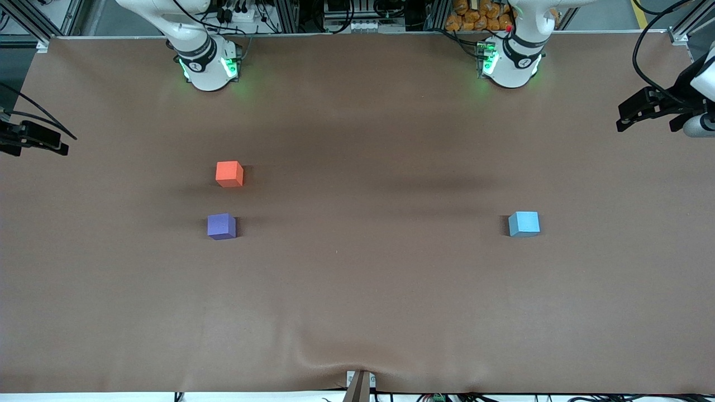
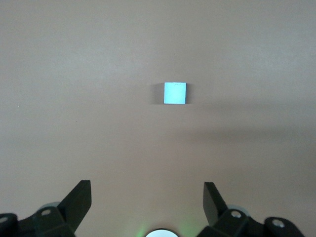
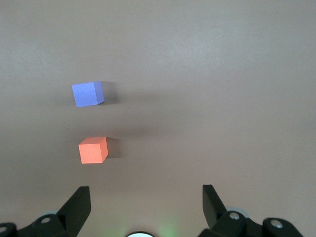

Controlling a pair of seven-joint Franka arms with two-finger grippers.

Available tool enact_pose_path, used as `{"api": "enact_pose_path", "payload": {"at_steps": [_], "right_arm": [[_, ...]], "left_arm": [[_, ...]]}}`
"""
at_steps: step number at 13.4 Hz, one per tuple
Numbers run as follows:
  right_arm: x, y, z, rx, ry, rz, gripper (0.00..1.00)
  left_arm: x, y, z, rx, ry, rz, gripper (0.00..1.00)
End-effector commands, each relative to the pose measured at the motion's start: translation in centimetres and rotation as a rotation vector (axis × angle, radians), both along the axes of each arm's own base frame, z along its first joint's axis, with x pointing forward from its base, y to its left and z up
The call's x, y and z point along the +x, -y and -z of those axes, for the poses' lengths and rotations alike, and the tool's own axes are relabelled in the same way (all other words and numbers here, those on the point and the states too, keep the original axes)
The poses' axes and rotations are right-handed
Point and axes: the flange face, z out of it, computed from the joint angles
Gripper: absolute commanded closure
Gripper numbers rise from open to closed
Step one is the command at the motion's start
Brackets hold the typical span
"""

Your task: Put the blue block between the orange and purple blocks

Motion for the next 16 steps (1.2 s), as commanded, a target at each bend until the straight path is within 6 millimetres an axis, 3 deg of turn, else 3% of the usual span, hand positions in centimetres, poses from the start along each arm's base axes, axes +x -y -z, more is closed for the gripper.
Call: {"api": "enact_pose_path", "payload": {"at_steps": [1,5,7,10,12,16], "right_arm": [[-0.3,0.2,-0.4,-0.010,0.006,-0.011,0.00],[-1.2,-0.4,-0.9,-0.004,-0.025,-0.019,0.00],[-1.9,-1.1,-2.2,-0.006,-0.012,-0.034,0.00],[-1.8,-0.1,-2.3,0.003,0.004,-0.108,0.00],[-3.4,-0.9,-3.3,0.012,-0.046,-0.114,0.00],[-4.1,-0.5,-4.1,0.015,-0.056,-0.094,0.00]], "left_arm": [[-0.2,-0.1,-0.7,-0.014,-0.006,0.019,0.00],[0.2,-0.2,-1.4,-0.004,0.009,0.017,0.00],[0.2,-0.2,-1.0,-0.004,0.002,0.020,0.00],[0.2,-0.3,-0.7,-0.007,-0.004,0.018,0.00],[0.0,-0.3,-1.0,-0.006,0.000,0.018,0.00],[0.0,-0.7,-0.4,-0.017,-0.008,0.008,0.00]]}}
